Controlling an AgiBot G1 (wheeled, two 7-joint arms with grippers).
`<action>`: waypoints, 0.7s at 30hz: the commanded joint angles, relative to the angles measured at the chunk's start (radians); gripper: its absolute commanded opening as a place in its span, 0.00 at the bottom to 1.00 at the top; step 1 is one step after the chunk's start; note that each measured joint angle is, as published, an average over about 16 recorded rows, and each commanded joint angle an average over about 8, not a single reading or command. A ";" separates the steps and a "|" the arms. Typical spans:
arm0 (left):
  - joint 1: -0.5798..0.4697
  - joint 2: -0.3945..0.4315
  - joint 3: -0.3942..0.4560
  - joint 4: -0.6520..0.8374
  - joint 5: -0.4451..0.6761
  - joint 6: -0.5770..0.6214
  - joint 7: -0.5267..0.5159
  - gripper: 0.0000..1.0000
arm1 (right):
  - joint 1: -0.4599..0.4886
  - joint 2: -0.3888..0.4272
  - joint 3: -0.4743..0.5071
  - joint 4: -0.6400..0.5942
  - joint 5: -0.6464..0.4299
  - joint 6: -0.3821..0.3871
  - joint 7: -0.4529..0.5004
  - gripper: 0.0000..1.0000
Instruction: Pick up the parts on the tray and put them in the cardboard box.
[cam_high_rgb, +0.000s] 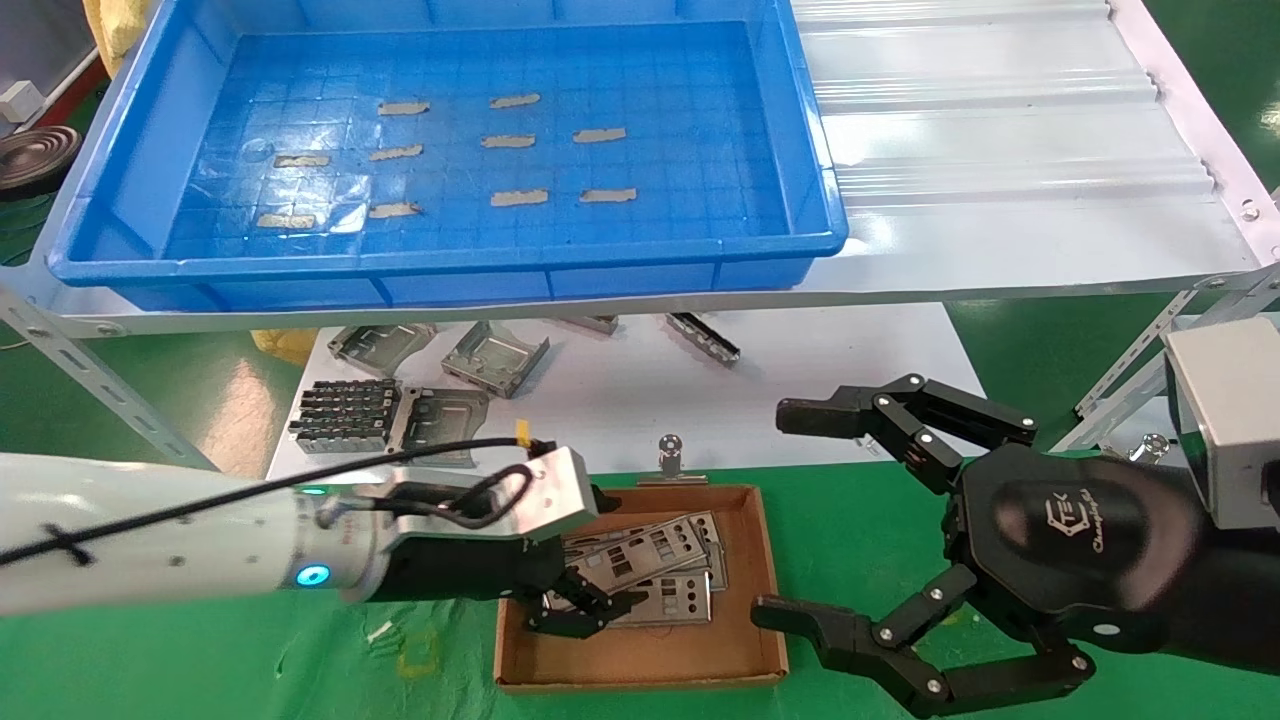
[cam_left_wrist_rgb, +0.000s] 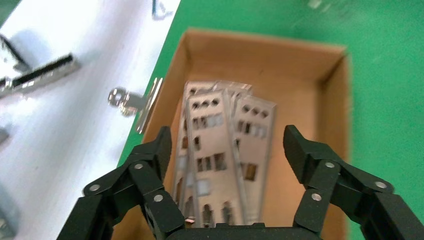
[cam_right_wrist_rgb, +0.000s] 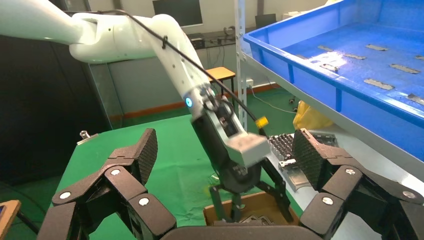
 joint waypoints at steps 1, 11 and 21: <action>0.002 -0.019 -0.015 -0.014 -0.039 0.012 0.018 1.00 | 0.000 0.000 0.000 0.000 0.000 0.000 0.000 1.00; 0.084 -0.074 -0.120 0.039 -0.393 0.166 0.121 1.00 | 0.000 0.000 0.000 0.000 0.000 0.000 0.000 1.00; 0.091 -0.076 -0.131 0.047 -0.416 0.179 0.126 1.00 | 0.000 0.000 0.000 0.000 0.000 0.000 0.000 1.00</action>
